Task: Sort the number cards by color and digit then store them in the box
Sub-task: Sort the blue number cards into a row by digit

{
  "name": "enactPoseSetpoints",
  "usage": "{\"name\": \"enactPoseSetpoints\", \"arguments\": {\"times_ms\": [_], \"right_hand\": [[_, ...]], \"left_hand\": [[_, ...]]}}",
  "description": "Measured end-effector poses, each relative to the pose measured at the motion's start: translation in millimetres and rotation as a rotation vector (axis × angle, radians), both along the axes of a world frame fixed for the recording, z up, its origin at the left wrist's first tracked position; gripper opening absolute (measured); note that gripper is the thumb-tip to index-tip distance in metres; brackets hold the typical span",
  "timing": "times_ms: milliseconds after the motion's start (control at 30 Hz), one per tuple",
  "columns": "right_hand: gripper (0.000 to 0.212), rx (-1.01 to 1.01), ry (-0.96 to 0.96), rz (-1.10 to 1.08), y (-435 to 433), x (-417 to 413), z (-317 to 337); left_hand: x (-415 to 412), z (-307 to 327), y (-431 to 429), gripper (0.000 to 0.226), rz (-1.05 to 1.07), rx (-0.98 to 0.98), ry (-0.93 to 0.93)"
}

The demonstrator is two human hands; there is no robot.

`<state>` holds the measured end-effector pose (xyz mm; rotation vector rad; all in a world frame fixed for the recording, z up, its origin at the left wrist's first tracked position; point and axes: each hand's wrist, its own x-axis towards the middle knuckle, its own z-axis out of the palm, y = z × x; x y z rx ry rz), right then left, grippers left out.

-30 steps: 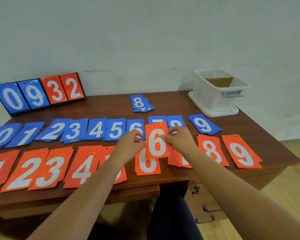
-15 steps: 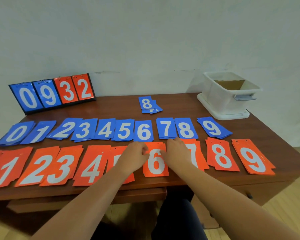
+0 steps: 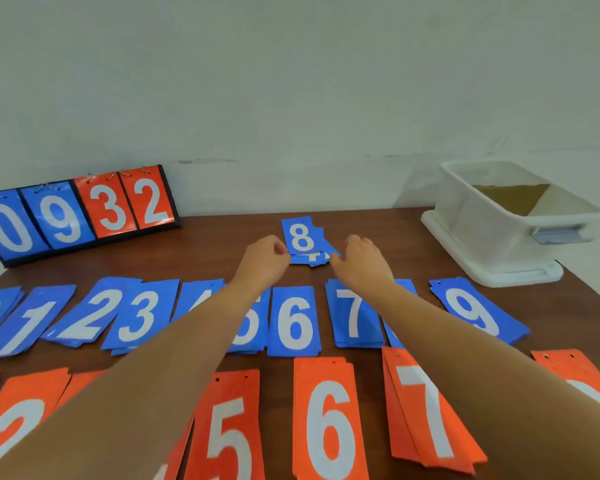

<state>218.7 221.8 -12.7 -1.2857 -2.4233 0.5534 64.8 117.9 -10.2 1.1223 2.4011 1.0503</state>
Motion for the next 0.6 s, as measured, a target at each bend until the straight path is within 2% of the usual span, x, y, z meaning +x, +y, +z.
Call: {"name": "enactPoseSetpoints", "arguments": {"times_ms": [167,300,433,600], "right_hand": [[0.023,-0.062,-0.026,-0.007,53.3,-49.9,-28.6],[0.027,-0.094,-0.008,-0.066,80.8,-82.3,-44.0],[0.045,-0.222,0.119,-0.158,89.5,-103.5,-50.6],[0.044,-0.330,0.131,-0.187,85.7,-110.9,-55.2]], "left_hand": [[-34.9,-22.2,58.7,0.004,0.098,-0.040,-0.102],[-56.2,-34.5,90.5,0.017,0.198,0.030,-0.297],[-65.9,-45.2,102.4,0.033,0.176,0.000,-0.264],[-66.7,-51.2,98.5,0.042,0.145,-0.008,-0.199]]}}
